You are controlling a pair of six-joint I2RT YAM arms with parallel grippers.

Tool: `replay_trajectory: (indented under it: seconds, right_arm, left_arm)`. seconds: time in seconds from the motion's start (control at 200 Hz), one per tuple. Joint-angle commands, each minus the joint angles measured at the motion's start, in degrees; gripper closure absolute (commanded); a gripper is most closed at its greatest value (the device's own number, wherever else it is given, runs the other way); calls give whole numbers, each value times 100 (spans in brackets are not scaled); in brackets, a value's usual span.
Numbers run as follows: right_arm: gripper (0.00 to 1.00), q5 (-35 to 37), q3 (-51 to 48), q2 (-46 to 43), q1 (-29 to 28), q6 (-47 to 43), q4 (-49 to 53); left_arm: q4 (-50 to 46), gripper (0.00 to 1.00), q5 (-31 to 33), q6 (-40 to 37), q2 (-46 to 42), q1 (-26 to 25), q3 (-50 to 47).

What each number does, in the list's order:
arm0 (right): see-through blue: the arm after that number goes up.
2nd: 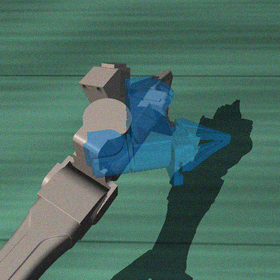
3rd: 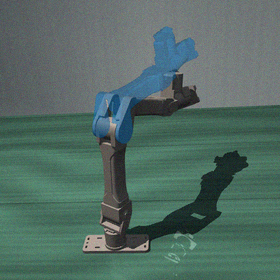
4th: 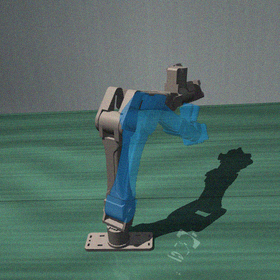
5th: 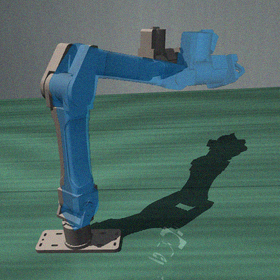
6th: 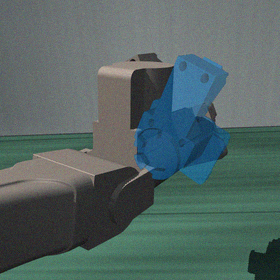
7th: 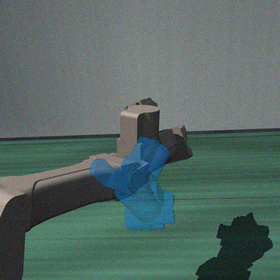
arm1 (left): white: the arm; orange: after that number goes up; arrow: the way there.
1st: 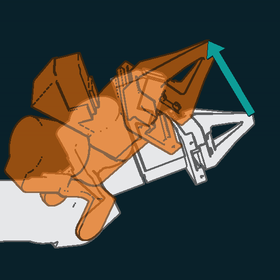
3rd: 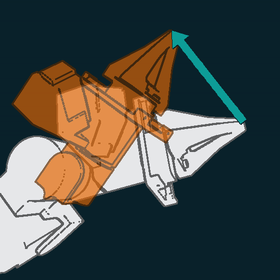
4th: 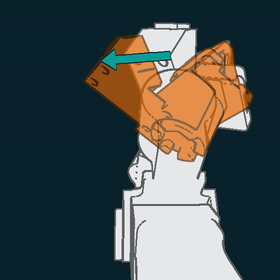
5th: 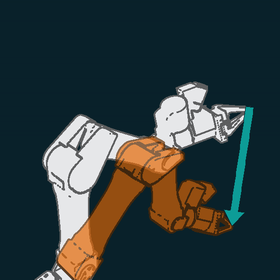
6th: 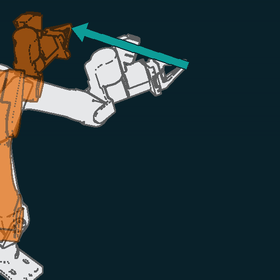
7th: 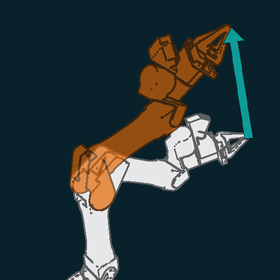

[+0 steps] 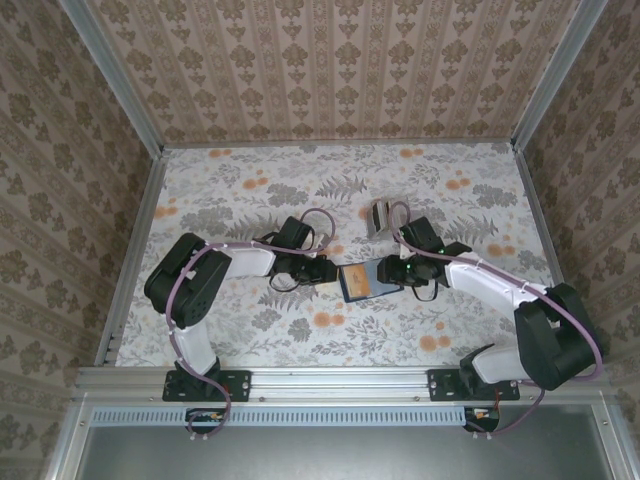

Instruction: Put the credit cards into the card holder

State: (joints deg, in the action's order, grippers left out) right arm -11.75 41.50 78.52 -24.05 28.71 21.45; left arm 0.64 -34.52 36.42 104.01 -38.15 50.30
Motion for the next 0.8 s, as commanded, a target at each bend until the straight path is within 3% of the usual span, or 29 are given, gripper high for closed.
replay_trajectory:
  seconds: [0.0, 0.315, 0.795]
  right_arm:
    - [51, 72, -172, 254, -12, 98, -3]
    - [59, -214, -129, 836, -12, 81, -286]
    - [75, -839, -62, 721, -15, 64, -624]
  left_arm:
    - [-64, 77, 10, -72, -73, 27, -73]
    - [-32, 78, 45, -41, -168, 28, -222]
    - [15, 78, 86, -18, -249, 27, -320]
